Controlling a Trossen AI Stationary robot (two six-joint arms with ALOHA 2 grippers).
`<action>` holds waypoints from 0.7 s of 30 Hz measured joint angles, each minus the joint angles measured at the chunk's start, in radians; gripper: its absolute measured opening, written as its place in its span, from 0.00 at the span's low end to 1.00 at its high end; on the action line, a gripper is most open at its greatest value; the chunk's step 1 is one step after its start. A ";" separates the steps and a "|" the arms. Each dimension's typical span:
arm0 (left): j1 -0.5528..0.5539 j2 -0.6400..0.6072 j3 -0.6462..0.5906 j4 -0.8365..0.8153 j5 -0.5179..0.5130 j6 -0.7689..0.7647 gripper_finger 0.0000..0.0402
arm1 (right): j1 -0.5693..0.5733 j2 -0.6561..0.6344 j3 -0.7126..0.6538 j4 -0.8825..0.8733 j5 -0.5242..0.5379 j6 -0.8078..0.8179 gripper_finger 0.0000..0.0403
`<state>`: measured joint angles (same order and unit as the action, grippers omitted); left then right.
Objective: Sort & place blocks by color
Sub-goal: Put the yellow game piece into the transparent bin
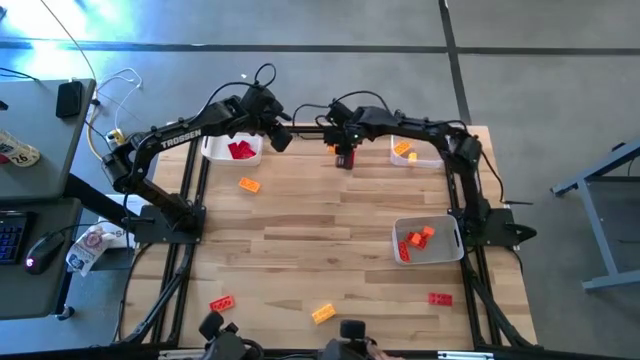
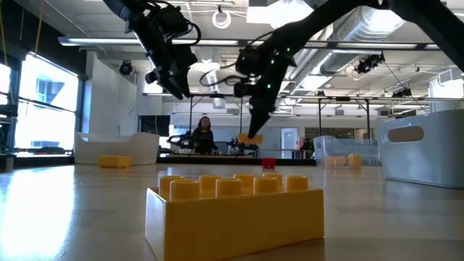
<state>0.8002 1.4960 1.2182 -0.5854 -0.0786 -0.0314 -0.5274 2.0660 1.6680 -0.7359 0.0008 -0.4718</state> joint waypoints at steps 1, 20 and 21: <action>-0.004 0.000 0.000 -0.004 0.000 -0.002 0.42 | -0.002 -0.021 0.000 -0.007 0.003 0.010 0.22; -0.200 0.000 0.000 -0.167 0.034 0.017 0.42 | -0.159 -0.395 -0.205 -0.195 0.155 0.233 0.22; -0.211 0.000 0.000 -0.183 0.042 0.017 0.42 | -0.171 -0.418 -0.239 -0.189 0.164 0.252 0.22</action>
<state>0.5892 1.4960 1.2182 -0.7680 -0.0367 -0.0143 -0.6980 1.6481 1.4293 -0.9247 0.1645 -0.2200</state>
